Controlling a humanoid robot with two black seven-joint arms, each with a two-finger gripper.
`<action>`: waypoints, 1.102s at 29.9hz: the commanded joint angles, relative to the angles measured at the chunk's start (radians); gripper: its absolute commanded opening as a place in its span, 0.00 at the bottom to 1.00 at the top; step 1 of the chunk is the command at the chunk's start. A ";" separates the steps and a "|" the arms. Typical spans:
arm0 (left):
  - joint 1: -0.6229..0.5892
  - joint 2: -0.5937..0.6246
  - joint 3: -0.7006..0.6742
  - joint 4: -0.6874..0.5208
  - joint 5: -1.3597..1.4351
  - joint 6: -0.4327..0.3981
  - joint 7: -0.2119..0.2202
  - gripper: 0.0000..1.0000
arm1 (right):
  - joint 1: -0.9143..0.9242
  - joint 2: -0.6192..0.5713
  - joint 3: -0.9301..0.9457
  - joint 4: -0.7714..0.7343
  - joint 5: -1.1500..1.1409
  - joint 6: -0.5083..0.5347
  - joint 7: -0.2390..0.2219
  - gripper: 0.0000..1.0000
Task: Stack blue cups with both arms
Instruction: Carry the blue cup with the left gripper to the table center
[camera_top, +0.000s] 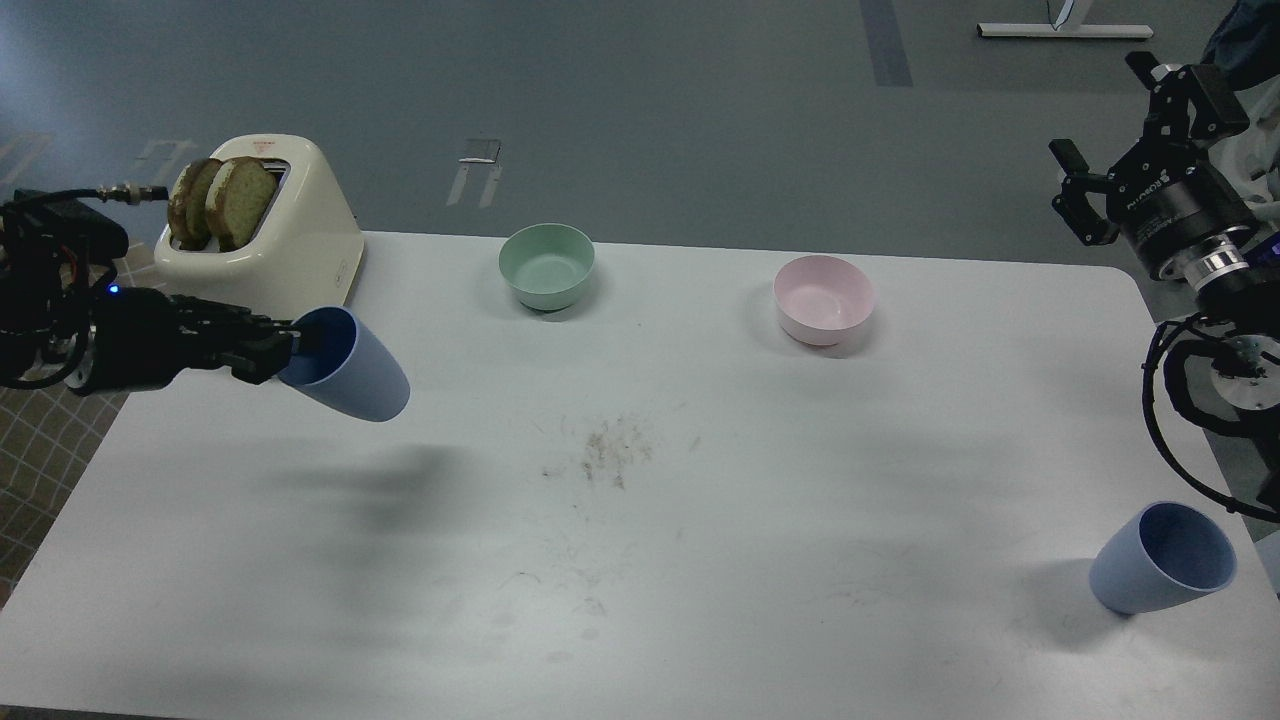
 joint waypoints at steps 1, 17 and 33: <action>-0.090 -0.061 0.001 -0.024 0.057 -0.027 0.000 0.00 | 0.002 -0.013 0.000 0.012 0.000 0.000 0.000 1.00; -0.207 -0.627 0.014 0.117 0.182 -0.182 0.000 0.00 | 0.064 -0.093 -0.003 0.064 -0.001 0.000 -0.002 1.00; -0.236 -0.951 0.127 0.413 0.306 -0.203 0.000 0.00 | 0.399 -0.042 -0.262 0.057 -0.008 0.000 -0.002 1.00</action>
